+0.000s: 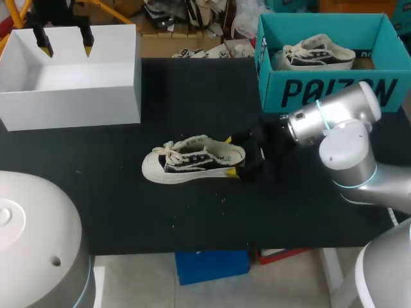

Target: Take the shoe out of the shoebox, open the shoe tongue, remove and reinsert the insole, then place the shoe into the shoebox

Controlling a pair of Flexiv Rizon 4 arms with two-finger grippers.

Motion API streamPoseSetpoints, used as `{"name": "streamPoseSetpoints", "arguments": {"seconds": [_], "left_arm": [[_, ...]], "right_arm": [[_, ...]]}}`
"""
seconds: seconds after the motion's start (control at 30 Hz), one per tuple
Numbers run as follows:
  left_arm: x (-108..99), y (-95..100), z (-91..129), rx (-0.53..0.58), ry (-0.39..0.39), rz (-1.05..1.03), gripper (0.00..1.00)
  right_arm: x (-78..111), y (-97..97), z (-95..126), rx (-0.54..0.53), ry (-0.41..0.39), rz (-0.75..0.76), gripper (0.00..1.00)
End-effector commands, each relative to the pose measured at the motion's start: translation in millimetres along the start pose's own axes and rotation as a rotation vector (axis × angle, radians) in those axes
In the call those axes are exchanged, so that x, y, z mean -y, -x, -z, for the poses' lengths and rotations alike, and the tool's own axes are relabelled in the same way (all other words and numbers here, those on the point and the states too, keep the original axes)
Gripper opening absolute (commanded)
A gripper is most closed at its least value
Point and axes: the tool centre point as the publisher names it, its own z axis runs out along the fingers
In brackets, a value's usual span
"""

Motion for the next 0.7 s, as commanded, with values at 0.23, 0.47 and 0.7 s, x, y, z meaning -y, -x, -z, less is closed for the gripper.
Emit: {"name": "streamPoseSetpoints", "arguments": {"seconds": [0.23,0.47,0.7], "left_arm": [[-0.6,-0.3,0.5,0.001,0.000,0.001,1.00],[-3.2,-5.2,5.0,0.068,0.028,0.014,1.00],[-22.3,-33.0,21.4,0.127,0.036,0.074,1.00]], "right_arm": [[3.0,3.2,-5.4,0.008,-0.042,-0.012,0.00],[3.0,3.2,-5.4,0.008,-0.042,-0.012,0.00],[3.0,3.2,-5.4,0.008,-0.042,-0.012,0.00]]}}
